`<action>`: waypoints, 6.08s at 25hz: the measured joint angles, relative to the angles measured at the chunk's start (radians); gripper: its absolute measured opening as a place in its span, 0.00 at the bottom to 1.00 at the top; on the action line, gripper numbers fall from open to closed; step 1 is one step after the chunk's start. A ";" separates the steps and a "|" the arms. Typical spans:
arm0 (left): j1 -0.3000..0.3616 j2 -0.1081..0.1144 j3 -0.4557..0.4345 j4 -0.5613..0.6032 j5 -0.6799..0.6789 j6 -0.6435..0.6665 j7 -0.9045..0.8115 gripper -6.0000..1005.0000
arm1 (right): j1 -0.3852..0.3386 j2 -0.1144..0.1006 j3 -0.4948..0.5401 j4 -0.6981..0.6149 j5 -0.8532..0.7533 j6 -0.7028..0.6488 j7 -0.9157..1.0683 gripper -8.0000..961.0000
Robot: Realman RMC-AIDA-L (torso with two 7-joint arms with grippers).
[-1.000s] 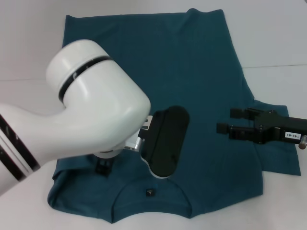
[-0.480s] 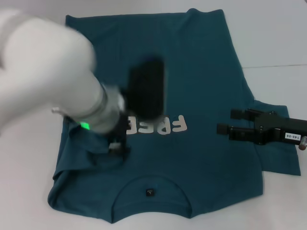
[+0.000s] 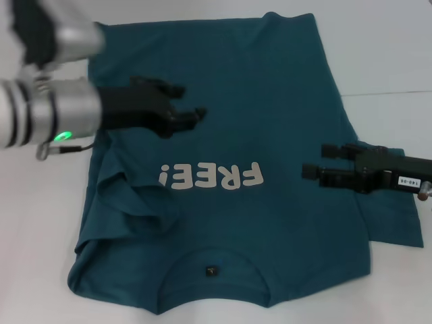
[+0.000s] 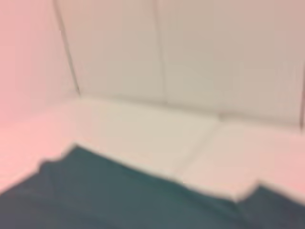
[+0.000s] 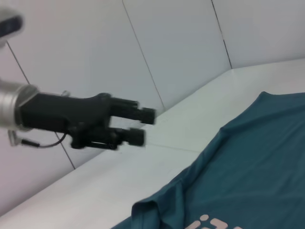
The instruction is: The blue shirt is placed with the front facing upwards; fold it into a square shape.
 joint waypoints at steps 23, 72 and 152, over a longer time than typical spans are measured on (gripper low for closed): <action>0.147 0.002 -0.240 0.280 -0.012 -0.143 0.335 0.59 | 0.037 -0.016 -0.008 -0.011 -0.005 0.009 0.029 0.98; -0.021 0.000 0.181 0.258 0.501 -0.420 -0.255 0.03 | 0.007 -0.005 -0.007 -0.006 -0.004 0.006 0.039 0.98; 0.189 0.006 -0.210 0.497 -0.305 0.198 0.551 0.87 | 0.083 -0.228 0.107 -0.006 -0.580 0.100 1.102 0.98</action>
